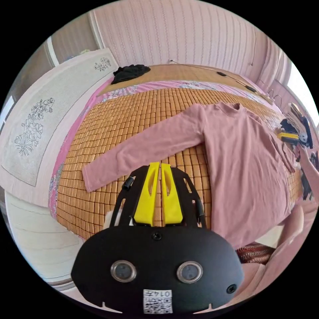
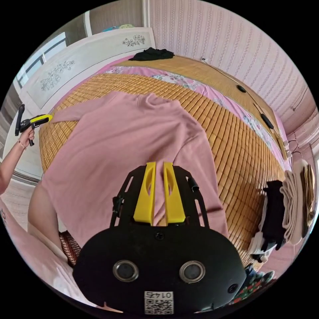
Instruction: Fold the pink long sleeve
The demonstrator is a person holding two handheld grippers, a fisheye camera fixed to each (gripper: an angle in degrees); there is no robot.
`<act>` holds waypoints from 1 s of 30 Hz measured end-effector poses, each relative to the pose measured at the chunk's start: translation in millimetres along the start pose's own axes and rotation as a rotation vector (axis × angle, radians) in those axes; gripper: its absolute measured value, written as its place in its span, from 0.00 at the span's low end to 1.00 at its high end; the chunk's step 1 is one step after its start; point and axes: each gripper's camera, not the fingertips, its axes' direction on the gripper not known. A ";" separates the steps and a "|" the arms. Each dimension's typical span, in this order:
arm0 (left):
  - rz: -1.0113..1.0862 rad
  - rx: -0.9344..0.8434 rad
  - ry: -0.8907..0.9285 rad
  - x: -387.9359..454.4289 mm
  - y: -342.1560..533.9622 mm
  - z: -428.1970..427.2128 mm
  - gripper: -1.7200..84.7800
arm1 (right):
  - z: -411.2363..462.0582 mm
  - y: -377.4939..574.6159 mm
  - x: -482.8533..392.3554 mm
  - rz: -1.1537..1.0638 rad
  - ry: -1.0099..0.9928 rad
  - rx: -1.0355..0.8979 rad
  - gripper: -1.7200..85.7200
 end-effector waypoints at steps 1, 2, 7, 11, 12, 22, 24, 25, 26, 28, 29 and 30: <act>0.016 -0.060 0.107 16.0 23.0 -2.0 0.07 | 0.2 42.7 -9.9 0.032 -0.022 -0.069 0.12; 0.006 -0.088 0.155 22.3 34.5 -2.5 0.08 | 0.6 63.2 -14.7 0.051 -0.045 -0.104 0.13; -0.059 -0.288 0.288 63.8 98.6 15.3 0.15 | 5.4 188.2 -47.2 0.245 -0.209 -0.318 0.17; -0.027 -0.368 0.187 85.8 90.5 37.6 0.15 | 22.1 208.3 -55.5 0.266 -0.199 -0.350 0.14; -0.018 -0.380 0.164 90.9 86.8 45.2 0.14 | 23.3 210.2 -55.5 0.265 -0.160 -0.343 0.12; 0.033 -0.347 0.094 114.8 78.6 44.7 0.06 | 28.8 251.9 -64.4 0.201 -0.205 -0.297 0.07; 0.016 -0.341 0.106 116.6 74.7 39.7 0.08 | 29.3 256.8 -64.1 0.168 -0.201 -0.289 0.09; -0.009 -0.324 0.102 115.9 72.8 31.6 0.09 | 21.2 260.7 -60.2 0.155 -0.179 -0.253 0.12; -0.011 -0.307 0.097 116.2 71.9 26.1 0.09 | 16.3 262.7 -56.8 0.152 -0.168 -0.230 0.13; 0.014 -0.250 0.041 124.8 65.1 4.6 0.09 | 0.4 267.1 -33.8 0.178 -0.142 -0.140 0.17; 0.028 -0.239 0.024 129.1 62.0 0.1 0.09 | -1.9 266.6 -26.4 0.188 -0.139 -0.121 0.18; 0.063 -0.222 0.009 139.9 53.7 -7.3 0.08 | -5.3 264.1 -11.8 0.204 -0.142 -0.080 0.18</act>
